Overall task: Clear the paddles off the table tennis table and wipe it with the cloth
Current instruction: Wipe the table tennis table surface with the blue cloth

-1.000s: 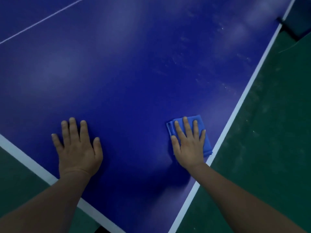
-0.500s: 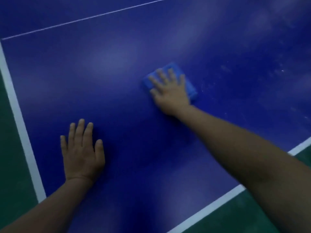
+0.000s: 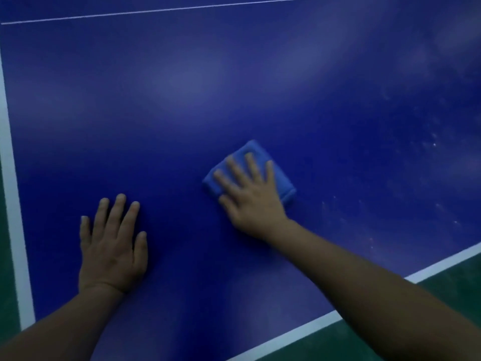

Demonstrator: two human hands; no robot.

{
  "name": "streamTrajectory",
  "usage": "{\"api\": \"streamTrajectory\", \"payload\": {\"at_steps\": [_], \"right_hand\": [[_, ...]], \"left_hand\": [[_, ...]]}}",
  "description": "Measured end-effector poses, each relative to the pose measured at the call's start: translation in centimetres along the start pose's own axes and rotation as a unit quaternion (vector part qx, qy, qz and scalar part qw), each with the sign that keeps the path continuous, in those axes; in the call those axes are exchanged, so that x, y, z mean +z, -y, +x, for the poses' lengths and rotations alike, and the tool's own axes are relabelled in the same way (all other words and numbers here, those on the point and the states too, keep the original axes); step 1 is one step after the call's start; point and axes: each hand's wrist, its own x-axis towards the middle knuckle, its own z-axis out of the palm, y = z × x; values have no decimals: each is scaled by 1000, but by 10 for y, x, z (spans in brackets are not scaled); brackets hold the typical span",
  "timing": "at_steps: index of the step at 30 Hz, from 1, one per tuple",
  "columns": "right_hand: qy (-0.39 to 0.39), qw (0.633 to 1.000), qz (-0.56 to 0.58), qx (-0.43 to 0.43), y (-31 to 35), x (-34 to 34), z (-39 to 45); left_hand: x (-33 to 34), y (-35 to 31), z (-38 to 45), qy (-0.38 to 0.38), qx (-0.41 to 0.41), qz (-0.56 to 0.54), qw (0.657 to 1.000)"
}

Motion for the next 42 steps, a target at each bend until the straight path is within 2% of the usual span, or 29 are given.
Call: {"api": "streamTrajectory", "payload": {"at_steps": [1, 2, 3, 4, 6, 8, 10, 11, 13, 14, 16, 18, 19, 20, 21, 22, 23, 25, 26, 27, 28, 30, 33, 35, 36, 37, 38, 40, 42], "right_hand": [[19, 997, -4, -74, 2, 2, -12], [27, 994, -7, -110, -13, -1, -16], [17, 996, -12, -92, -38, -6, -15], [9, 1000, -13, -24, -70, -13, -12], [3, 979, -11, 202, -142, -28, -9], [1, 911, 19, 412, -202, -44, -18], [-17, 855, 55, 515, -212, -49, -26], [-25, 850, 52, 524, -199, -45, -27], [-40, 885, 23, 463, -148, -29, -33], [-41, 917, 9, 396, -115, -20, -41], [-24, 980, -10, 195, -49, -2, -72], [4, 1000, -16, 8, -21, 8, -114], [14, 999, -17, -37, -31, 7, -124], [12, 999, -20, -32, -50, 3, -126], [4, 999, -21, 28, -73, -2, -123], [-6, 991, -17, 130, -97, -8, -118], [-10, 967, -8, 253, -122, -15, -112], [-21, 882, 31, 470, -160, -28, -101], [-33, 841, 53, 537, -166, -32, -93], [-43, 818, 66, 569, -160, -33, -84], [-49, 817, 69, 571, -145, -29, -74], [-54, 867, 47, 494, -89, -15, -63], [-39, 974, 0, 224, 29, 13, -102], [-7, 999, -8, 44, 67, 21, -152], [9, 1000, -14, -7, 62, 20, -169], [19, 1000, -18, -13, 47, 16, -177], [13, 999, -24, 30, 28, 12, -179], [12, 975, -10, 223, -12, 2, -171], [-7, 905, 38, 424, -36, -5, -154]], "left_hand": [[0, 0, 0, -2, 1, -1, 1000], [0, 0, 1, -3, 1, -1, 1000], [-1, 1, 1, -2, 0, -3, 1000], [-2, 0, 2, -2, -1, -5, 1000], [-3, -1, 1, 0, 2, -5, 1000], [-3, -2, 0, 3, 1, -5, 1000], [-3, -2, 0, 5, -1, -5, 1000], [-3, -2, 0, 5, 0, -5, 1000], [-2, -1, 1, 5, 2, -4, 1000], [-2, -2, 1, 5, 3, 0, 1000], [-2, -4, 0, 5, 1, 1, 1000], [-2, -4, 0, 5, -3, 0, 1000], [-2, -4, 0, 5, -3, 0, 1000], [-2, -4, 0, 7, -1, 0, 1000], [-3, -4, -1, 8, -1, 0, 1000], [-4, -4, -1, 9, -2, -2, 1000], [-4, -4, -1, 8, -2, -4, 1000], [-4, -5, -2, 2, -1, -9, 1000], [-4, -6, -2, 1, -1, -10, 1000], [-4, -6, -2, -1, -3, -9, 1000], [-4, -5, -2, -3, -4, -6, 1000], [-2, -5, -3, -8, 0, -4, 1000], [0, -2, -3, -18, 4, -4, 1000], [2, 0, -3, -22, 7, -1, 1000], [3, 1, -2, -24, 8, -1, 1000], [3, 1, -2, -26, 9, -3, 1000], [3, 1, -2, -28, 10, -5, 1000], [3, 1, -2, -29, 11, -5, 1000], [3, 1, -3, -28, 13, -10, 999]]}}
